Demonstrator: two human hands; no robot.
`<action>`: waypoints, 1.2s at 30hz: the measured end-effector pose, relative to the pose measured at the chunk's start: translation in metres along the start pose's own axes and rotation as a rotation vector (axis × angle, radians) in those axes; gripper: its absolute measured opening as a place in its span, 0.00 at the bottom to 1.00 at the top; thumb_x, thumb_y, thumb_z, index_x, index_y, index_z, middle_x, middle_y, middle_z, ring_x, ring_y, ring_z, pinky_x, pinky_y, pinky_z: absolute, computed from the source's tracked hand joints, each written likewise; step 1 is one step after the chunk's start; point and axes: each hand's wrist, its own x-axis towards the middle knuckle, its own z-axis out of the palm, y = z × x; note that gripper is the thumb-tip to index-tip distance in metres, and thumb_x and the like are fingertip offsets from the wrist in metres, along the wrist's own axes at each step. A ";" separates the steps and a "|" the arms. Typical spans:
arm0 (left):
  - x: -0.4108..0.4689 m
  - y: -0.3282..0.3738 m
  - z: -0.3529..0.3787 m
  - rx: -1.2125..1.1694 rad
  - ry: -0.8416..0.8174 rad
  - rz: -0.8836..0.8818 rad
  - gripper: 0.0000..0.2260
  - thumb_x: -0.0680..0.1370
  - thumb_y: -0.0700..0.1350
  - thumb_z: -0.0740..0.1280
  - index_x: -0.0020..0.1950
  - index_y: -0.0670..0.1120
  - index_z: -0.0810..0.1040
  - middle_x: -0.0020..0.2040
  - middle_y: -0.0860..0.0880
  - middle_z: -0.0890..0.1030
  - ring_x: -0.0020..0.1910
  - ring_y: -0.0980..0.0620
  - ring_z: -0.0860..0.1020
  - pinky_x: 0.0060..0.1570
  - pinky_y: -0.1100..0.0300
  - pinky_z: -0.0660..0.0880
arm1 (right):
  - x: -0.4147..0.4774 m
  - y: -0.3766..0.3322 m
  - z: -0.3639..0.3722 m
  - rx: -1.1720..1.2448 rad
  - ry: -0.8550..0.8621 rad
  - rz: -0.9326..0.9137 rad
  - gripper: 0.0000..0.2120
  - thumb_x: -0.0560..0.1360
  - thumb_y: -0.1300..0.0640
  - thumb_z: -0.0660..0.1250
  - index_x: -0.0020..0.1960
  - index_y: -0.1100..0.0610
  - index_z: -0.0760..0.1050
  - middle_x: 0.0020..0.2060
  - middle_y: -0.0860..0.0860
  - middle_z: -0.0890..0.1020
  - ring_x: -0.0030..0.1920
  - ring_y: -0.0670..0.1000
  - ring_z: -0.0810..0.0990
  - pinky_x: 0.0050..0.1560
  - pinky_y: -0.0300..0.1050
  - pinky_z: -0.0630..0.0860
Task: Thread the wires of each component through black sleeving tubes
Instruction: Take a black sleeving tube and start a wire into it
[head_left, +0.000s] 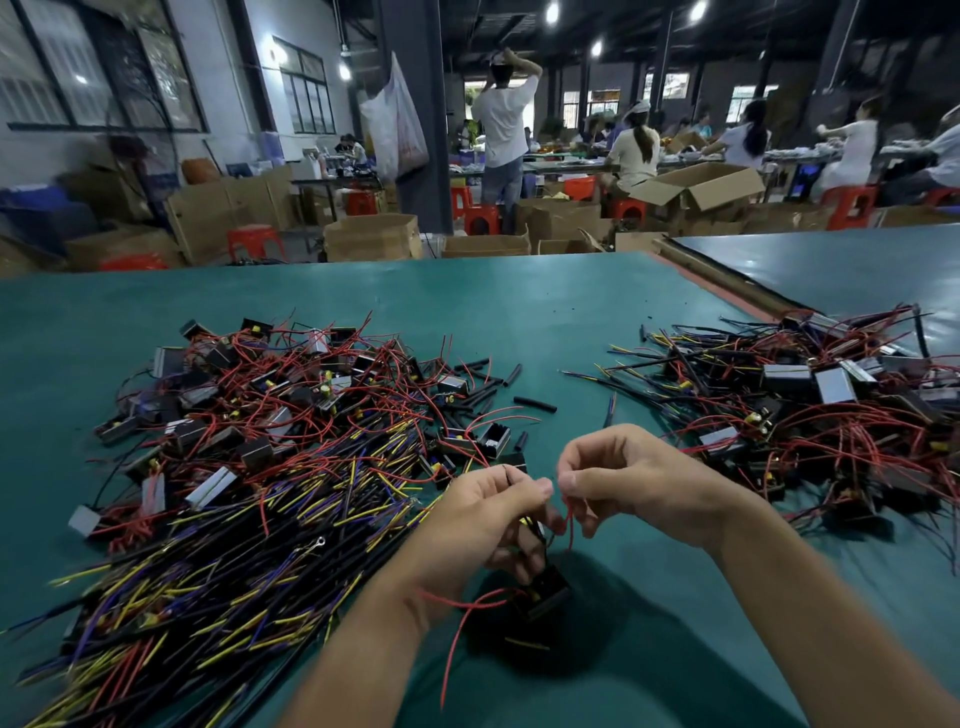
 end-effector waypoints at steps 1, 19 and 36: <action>-0.001 0.001 0.000 0.014 -0.003 0.008 0.08 0.79 0.42 0.65 0.41 0.44 0.70 0.36 0.47 0.82 0.24 0.51 0.75 0.23 0.63 0.71 | 0.001 0.000 0.000 0.000 0.018 0.008 0.04 0.70 0.61 0.68 0.37 0.58 0.78 0.29 0.55 0.78 0.30 0.50 0.75 0.35 0.41 0.77; 0.000 -0.002 0.001 0.055 0.037 0.090 0.15 0.78 0.34 0.66 0.37 0.45 0.63 0.26 0.48 0.79 0.19 0.54 0.73 0.20 0.66 0.69 | 0.000 0.002 -0.002 0.033 0.037 -0.053 0.03 0.71 0.65 0.72 0.41 0.62 0.78 0.36 0.65 0.80 0.35 0.57 0.80 0.39 0.44 0.80; 0.003 -0.007 0.004 0.108 0.168 0.254 0.10 0.72 0.30 0.71 0.42 0.43 0.74 0.25 0.50 0.74 0.19 0.55 0.69 0.21 0.65 0.66 | 0.004 0.001 0.007 -0.028 0.190 -0.089 0.06 0.68 0.60 0.72 0.38 0.64 0.80 0.32 0.60 0.81 0.31 0.53 0.79 0.36 0.42 0.79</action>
